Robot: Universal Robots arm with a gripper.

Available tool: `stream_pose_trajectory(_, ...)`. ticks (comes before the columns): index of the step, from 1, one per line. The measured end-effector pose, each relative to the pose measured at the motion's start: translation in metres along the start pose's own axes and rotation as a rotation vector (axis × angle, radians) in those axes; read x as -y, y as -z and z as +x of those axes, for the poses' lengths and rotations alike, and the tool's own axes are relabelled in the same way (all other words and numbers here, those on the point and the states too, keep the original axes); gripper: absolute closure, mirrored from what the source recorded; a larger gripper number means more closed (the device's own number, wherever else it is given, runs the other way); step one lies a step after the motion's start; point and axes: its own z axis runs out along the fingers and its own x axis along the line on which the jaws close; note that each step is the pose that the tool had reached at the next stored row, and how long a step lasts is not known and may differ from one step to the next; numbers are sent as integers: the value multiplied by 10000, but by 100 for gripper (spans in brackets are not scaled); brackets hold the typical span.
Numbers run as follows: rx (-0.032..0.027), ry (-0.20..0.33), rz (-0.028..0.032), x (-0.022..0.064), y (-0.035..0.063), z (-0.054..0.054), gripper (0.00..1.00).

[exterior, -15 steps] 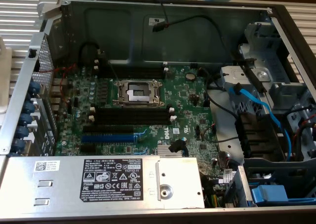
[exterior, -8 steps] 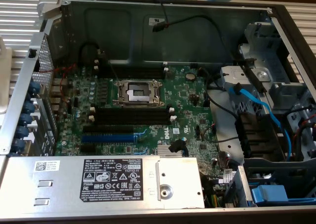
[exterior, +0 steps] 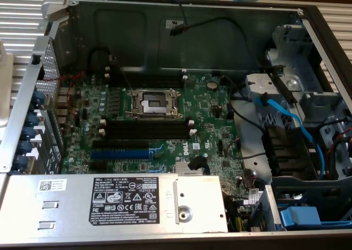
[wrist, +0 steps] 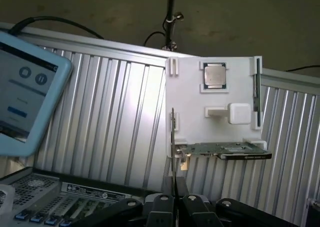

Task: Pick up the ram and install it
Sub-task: 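Pick up the ram and move it above insertion slot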

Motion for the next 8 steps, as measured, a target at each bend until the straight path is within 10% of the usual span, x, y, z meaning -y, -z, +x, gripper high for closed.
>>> stream_pose_trajectory(8,5,-3,289,281,6,49,87)
